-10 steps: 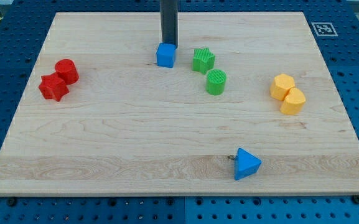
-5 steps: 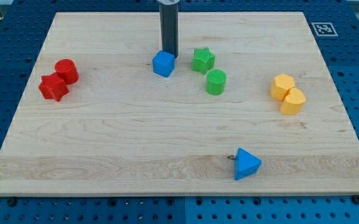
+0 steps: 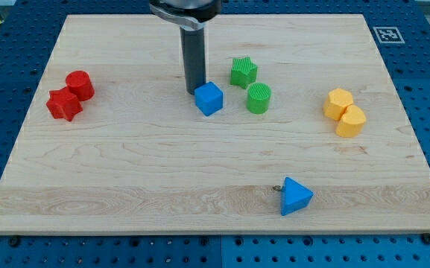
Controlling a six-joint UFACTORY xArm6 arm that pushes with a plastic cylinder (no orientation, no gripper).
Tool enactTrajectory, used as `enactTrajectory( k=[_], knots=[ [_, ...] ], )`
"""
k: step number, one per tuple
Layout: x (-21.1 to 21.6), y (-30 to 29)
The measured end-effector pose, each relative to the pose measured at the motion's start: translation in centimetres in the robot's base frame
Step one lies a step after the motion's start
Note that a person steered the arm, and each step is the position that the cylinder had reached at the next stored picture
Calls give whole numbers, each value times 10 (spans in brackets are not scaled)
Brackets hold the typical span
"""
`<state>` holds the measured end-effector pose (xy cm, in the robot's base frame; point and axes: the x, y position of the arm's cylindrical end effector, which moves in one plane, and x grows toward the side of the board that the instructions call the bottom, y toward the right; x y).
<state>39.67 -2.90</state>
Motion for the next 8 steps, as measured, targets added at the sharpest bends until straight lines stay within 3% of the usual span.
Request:
enactTrajectory(
  k=[2, 8],
  knots=[
    [22, 32],
    [22, 46]
  ],
)
